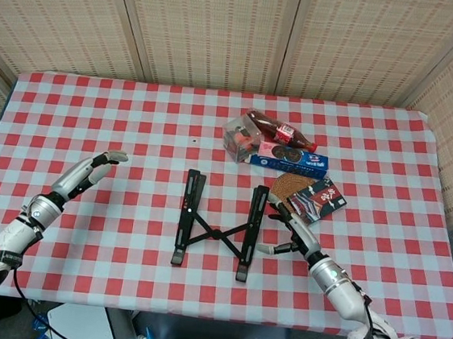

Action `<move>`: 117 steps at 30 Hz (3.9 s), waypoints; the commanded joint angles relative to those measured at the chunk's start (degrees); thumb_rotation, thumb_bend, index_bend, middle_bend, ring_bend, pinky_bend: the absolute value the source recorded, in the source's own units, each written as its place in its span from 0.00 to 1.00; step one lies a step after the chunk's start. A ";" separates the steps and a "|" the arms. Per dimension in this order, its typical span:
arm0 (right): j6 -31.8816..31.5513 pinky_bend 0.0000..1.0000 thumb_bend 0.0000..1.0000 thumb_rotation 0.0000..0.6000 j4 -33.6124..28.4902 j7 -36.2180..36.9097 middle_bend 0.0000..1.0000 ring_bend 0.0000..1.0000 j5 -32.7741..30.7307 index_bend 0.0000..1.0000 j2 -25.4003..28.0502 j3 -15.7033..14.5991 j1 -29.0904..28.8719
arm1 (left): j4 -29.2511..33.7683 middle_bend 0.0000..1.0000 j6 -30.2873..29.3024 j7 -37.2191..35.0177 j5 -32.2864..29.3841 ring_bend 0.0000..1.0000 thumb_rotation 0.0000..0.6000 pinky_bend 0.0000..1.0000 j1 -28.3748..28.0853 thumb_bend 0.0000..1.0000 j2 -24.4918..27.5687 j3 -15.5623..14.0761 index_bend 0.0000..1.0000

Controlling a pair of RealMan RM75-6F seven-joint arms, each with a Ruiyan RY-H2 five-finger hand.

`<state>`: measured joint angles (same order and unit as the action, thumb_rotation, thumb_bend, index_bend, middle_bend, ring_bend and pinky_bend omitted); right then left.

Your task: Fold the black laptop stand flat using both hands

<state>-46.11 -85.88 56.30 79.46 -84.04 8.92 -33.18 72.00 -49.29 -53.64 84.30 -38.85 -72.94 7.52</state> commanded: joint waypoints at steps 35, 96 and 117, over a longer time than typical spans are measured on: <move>4.05 0.10 0.00 1.00 3.98 1.93 0.00 0.00 3.37 0.00 -5.68 1.50 -8.41 | -5.33 0.33 4.91 -30.27 2.58 0.38 0.00 0.32 -4.36 0.17 -7.47 -2.64 0.32; -12.34 0.10 0.05 1.00 -2.17 4.30 0.08 0.00 18.72 0.00 -0.13 -9.67 -12.36 | 18.89 0.45 -18.76 -28.81 17.88 0.49 0.07 0.40 2.03 0.17 12.54 -18.30 0.36; -9.20 0.10 0.19 1.00 -2.41 10.15 0.09 0.00 15.90 0.00 -3.30 -14.70 -11.87 | 18.51 0.45 -19.03 -28.05 17.41 0.49 0.06 0.40 2.26 0.17 13.39 -19.08 0.36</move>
<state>-55.89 -87.69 65.21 95.86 -87.46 -5.37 -45.06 90.55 -68.35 -81.76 101.73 -36.60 -59.53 -11.54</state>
